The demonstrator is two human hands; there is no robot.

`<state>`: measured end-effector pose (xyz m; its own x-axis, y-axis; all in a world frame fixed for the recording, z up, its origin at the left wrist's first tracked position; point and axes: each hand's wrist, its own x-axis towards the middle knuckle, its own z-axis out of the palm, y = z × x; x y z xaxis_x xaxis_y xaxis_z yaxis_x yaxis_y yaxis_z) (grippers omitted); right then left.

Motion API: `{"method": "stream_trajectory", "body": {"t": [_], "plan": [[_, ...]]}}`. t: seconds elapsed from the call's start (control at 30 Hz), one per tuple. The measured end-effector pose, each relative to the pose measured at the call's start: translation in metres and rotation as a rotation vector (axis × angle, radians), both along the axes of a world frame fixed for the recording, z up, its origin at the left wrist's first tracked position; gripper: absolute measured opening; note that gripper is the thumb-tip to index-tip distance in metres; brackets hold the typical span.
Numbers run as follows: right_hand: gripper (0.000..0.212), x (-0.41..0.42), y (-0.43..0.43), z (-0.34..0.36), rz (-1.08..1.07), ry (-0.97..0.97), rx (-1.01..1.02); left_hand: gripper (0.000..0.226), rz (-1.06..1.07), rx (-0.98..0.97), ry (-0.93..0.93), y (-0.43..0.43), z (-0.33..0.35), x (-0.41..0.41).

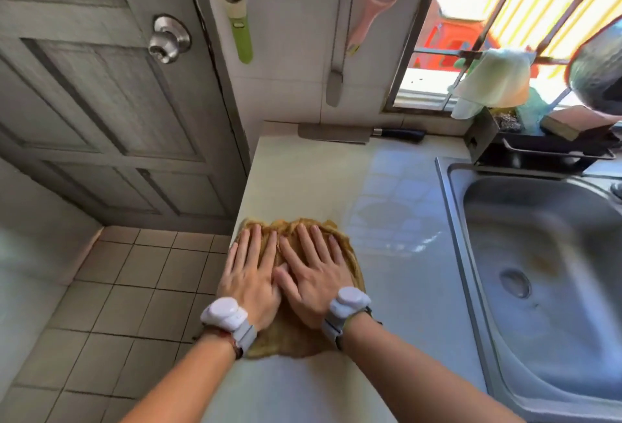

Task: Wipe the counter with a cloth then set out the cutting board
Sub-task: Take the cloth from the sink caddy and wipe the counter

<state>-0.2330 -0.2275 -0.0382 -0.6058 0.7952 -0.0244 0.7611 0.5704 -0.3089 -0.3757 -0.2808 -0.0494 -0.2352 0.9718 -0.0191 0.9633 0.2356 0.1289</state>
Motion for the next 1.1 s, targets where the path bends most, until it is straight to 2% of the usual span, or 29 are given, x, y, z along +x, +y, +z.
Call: {"method": "stream_trajectory", "body": {"t": [0.13, 0.27, 0.43, 0.57, 0.67, 0.77, 0.9, 1.1], "plan": [[0.062, -0.030, 0.098, -0.007, -0.110, 0.019, -0.037, 0.063, 0.051, -0.019, -0.008, 0.107, -0.001, -0.016], [0.065, -0.042, 0.164, -0.013, -0.165, 0.041, -0.047, 0.062, 0.091, -0.048, 0.010, 0.177, -0.001, -0.023], [0.065, -0.024, 0.209, -0.014, -0.047, 0.033, -0.018, 0.063, 0.222, -0.107, 0.025, 0.215, 0.005, -0.002], [0.064, 0.020, 0.225, -0.013, 0.040, 0.026, -0.001, 0.062, 0.302, -0.071, 0.012, 0.229, 0.004, 0.046], [0.062, 0.072, 0.235, -0.014, -0.101, -0.040, 0.065, 0.065, 0.261, -0.042, -0.078, 0.241, 0.003, 0.095], [0.064, 0.117, 0.236, -0.010, -0.308, -0.098, 0.032, 0.064, 0.152, 0.001, -0.160, 0.250, 0.006, 0.139], [0.064, 0.131, 0.220, -0.003, -0.358, -0.090, -0.064, 0.063, 0.081, -0.017, -0.163, 0.246, 0.003, 0.153], [0.065, 0.138, 0.155, 0.000, -0.402, -0.099, -0.045, 0.058, -0.144, 0.037, -0.103, 0.181, -0.001, 0.154]]}}
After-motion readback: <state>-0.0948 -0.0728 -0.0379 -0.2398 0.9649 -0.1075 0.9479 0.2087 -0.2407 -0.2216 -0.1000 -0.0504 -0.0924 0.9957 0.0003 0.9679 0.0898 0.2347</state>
